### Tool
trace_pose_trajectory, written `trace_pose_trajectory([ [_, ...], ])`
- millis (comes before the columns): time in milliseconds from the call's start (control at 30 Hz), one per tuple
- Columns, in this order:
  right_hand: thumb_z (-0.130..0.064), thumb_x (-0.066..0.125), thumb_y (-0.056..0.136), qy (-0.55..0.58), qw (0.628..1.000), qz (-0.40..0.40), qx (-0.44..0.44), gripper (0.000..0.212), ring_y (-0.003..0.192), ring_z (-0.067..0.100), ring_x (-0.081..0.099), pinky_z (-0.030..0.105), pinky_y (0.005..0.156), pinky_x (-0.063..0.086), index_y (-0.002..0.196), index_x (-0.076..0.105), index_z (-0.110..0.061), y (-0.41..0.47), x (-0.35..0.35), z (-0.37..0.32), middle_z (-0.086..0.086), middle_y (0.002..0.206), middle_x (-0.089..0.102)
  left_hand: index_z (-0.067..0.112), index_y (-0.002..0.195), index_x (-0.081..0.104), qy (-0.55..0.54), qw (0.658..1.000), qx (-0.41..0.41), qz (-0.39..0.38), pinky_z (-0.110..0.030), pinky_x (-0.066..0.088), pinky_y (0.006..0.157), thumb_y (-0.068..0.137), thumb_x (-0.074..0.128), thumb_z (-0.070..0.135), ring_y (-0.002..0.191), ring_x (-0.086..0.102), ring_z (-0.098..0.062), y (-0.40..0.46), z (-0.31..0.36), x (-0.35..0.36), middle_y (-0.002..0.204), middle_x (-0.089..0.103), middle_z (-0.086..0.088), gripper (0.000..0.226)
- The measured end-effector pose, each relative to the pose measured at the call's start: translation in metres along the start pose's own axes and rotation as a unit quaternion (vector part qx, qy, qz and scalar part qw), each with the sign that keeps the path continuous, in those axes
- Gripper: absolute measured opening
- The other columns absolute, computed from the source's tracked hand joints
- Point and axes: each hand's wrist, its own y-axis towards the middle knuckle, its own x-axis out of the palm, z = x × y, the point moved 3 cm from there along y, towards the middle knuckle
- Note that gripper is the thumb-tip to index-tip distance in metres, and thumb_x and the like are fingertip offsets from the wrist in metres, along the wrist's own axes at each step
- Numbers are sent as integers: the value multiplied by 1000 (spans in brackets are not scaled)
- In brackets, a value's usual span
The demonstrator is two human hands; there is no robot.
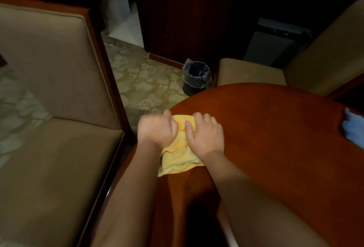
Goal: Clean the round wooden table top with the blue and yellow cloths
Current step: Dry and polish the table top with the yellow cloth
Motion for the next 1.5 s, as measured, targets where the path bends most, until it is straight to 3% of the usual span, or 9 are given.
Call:
trace_pose_trajectory([
  [300, -48, 21, 88, -11, 997, -52, -61, 52, 85, 31, 56, 40, 71, 43, 101, 58, -14, -107, -23, -29, 11, 89, 60, 9, 59, 51, 15, 995, -85, 43, -26, 28, 42, 76, 38, 27, 37, 47, -28, -131, 8, -47, 47, 50, -9, 28],
  [533, -49, 19, 88, 8, 989, -93, -116, 54, 89, 29, 55, 40, 74, 43, 106, 57, -17, -224, -61, -20, 8, 92, 59, 10, 55, 48, 29, 989, -135, 56, -23, 28, 40, 72, 40, 23, 34, 43, -27, -253, 58, -96, 44, 46, -10, 23],
  [867, -46, 34, 88, 15, 983, -78, -167, 38, 75, 25, 57, 36, 62, 47, 94, 60, -19, -375, -108, 8, 3, 81, 58, 10, 54, 47, 44, 983, -169, 59, -22, 28, 38, 73, 40, 20, 33, 40, -23, -400, 139, -153, 43, 43, -8, 22],
  [1167, -47, 29, 89, 21, 976, -84, -198, 43, 79, 25, 58, 36, 66, 47, 98, 61, -19, -359, -101, 1, 4, 84, 60, 10, 55, 49, 35, 980, -190, 54, -22, 30, 36, 73, 37, 22, 31, 41, -23, -393, 127, -146, 42, 45, -8, 26],
  [1367, -49, 19, 90, 26, 971, -110, -211, 51, 89, 27, 56, 39, 74, 44, 105, 57, -19, -307, -83, -22, 5, 93, 59, 9, 55, 48, 49, 971, -225, 61, -24, 32, 38, 74, 36, 25, 32, 44, -26, -354, 93, -133, 42, 47, -10, 28],
  [1500, -48, 22, 91, 29, 971, -93, -217, 47, 86, 28, 56, 39, 71, 43, 102, 58, -19, -254, -58, -46, 5, 90, 59, 8, 55, 48, 48, 963, -253, 83, -25, 34, 39, 74, 37, 24, 34, 46, -27, -315, 56, -115, 43, 48, -11, 27],
])
